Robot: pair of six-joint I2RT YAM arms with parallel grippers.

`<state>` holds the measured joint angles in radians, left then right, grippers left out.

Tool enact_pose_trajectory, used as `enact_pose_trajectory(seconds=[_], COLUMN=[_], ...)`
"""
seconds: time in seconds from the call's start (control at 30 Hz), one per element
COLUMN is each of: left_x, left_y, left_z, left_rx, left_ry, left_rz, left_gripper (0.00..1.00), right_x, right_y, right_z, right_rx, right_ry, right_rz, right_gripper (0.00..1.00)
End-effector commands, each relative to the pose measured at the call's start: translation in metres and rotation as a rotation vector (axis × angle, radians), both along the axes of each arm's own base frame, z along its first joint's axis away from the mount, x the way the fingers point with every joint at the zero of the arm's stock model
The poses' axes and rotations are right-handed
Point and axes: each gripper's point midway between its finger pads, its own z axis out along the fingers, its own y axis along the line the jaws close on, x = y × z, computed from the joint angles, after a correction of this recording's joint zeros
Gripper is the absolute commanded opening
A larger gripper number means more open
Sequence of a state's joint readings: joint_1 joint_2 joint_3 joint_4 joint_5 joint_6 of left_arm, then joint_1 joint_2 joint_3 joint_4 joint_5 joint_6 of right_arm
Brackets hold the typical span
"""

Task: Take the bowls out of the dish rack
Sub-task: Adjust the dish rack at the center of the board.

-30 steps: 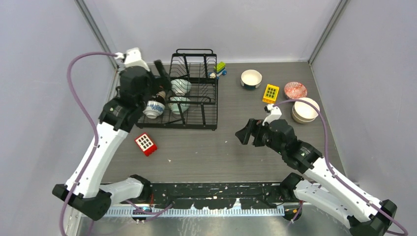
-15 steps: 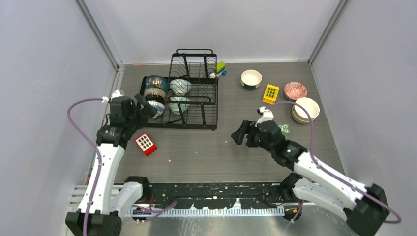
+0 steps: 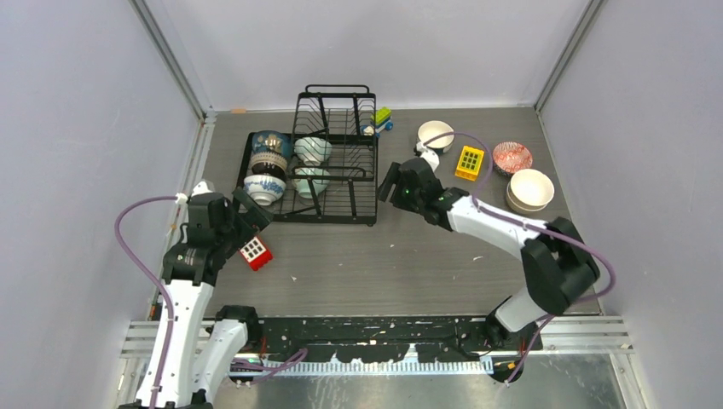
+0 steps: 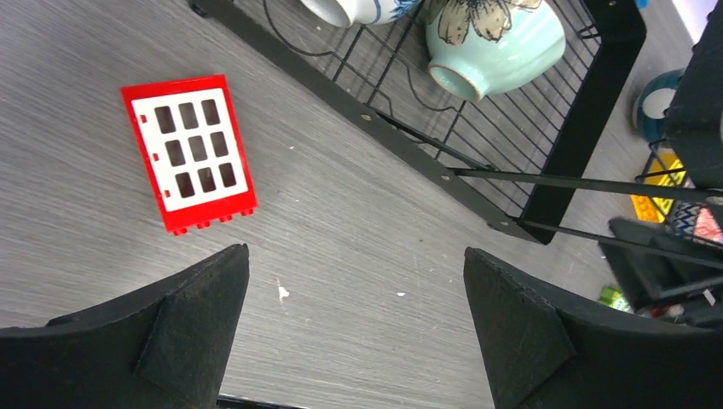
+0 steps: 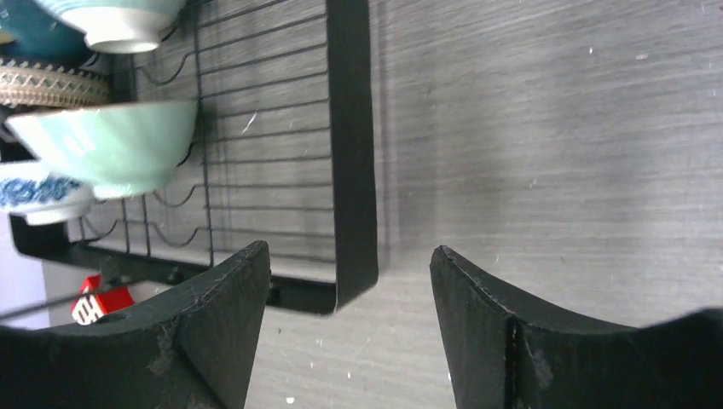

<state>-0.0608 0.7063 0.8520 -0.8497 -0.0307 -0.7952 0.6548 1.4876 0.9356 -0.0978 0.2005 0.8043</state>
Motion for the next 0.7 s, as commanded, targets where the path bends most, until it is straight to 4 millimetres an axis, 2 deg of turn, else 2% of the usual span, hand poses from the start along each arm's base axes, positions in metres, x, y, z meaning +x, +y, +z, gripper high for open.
enact_pose_trajectory(seconds=[0.0, 0.17, 0.3, 0.4, 0.53, 0.67], left_x=[-0.006, -0.009, -0.01, -0.009, -0.005, 0.003], left_y=[0.006, 0.013, 0.015, 0.015, 0.013, 0.009], left_z=[0.013, 0.018, 0.022, 0.021, 0.019, 0.018], left_rx=[0.068, 0.126, 0.146, 0.147, 0.137, 0.122], left_ry=[-0.021, -0.024, -0.04, -0.044, -0.049, -0.058], left_rz=[-0.025, -0.042, -0.043, -0.045, -0.052, -0.061], left_gripper=[0.98, 0.99, 0.99, 0.99, 0.99, 0.99], right_x=[0.037, 0.049, 0.051, 0.048, 0.046, 0.049], right_y=[0.01, 0.028, 0.031, 0.018, -0.003, -0.033], right_z=[0.006, -0.01, -0.028, -0.048, -0.059, -0.07], right_rx=[-0.002, -0.004, -0.064, -0.154, -0.219, -0.236], right_ry=[-0.001, 0.05, 0.102, 0.151, 0.17, 0.214], right_rz=[-0.028, 0.045, 0.076, 0.075, 0.041, -0.014], right_gripper=[0.73, 0.71, 0.67, 0.6, 0.53, 0.48])
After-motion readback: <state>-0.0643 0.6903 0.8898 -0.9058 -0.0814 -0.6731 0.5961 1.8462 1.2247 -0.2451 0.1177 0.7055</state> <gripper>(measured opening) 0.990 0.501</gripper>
